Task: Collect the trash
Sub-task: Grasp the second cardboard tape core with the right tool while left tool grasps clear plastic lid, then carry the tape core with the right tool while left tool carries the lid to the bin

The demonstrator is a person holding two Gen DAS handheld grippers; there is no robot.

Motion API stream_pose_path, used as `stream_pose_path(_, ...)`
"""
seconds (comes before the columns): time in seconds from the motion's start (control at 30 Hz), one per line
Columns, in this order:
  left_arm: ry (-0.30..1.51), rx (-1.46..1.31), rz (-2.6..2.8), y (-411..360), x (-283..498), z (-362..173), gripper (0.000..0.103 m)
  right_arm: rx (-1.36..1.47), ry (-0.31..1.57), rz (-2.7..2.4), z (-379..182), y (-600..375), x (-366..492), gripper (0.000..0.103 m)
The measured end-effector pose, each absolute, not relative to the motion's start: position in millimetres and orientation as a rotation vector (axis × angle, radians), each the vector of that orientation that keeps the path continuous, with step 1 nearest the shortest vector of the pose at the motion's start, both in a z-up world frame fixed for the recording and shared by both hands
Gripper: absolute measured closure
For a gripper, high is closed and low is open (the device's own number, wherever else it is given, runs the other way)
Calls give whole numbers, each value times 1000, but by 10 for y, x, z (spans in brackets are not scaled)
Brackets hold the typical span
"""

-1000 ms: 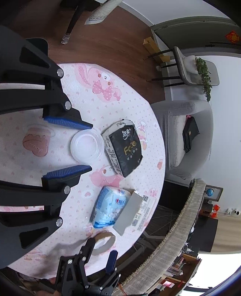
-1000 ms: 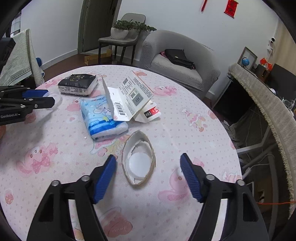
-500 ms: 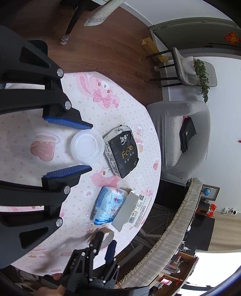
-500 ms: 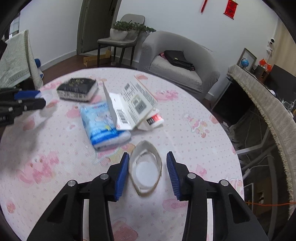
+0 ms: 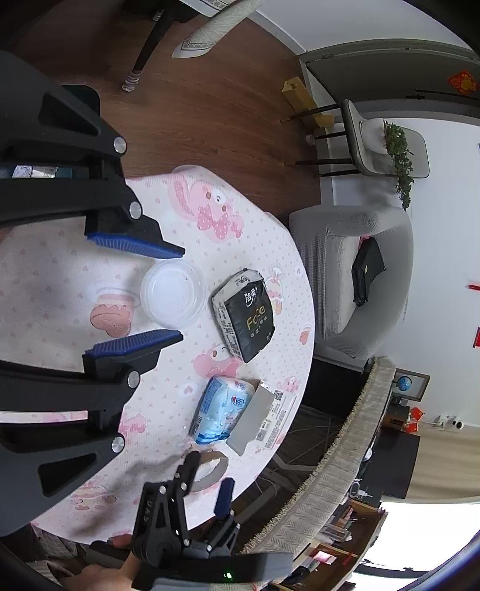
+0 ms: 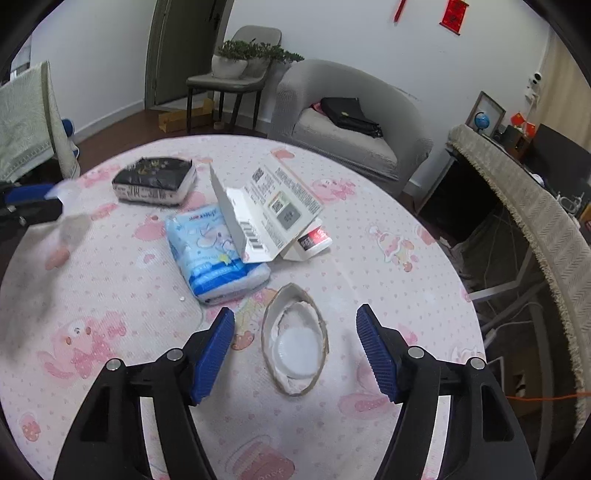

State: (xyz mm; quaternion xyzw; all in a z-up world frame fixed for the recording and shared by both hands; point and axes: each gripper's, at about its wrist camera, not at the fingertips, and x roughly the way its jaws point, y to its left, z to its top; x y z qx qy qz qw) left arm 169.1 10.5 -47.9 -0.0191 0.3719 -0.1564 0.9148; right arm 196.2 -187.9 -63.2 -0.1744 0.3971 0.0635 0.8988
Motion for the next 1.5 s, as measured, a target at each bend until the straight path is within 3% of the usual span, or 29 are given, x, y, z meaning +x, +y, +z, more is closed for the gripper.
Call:
stream_pose_path(0.1,763,-40,-320,126,1658,-460,61,-371,834,109,-660,-1885,1963,42)
stream_pose_path(0.27,767,-40,-319,173,1605,-452,61,-339,845,94,-667,-1947,1974,68)
stream_pose_path(1.0,748,-59,-236,627,1278,-388,61,-257,769,219,-351,-1518,1654,69)
stream_pose_path(1.5,780,-86,-139,1296,1143,-557,61,-212,746,411,-208,-562,1600,69)
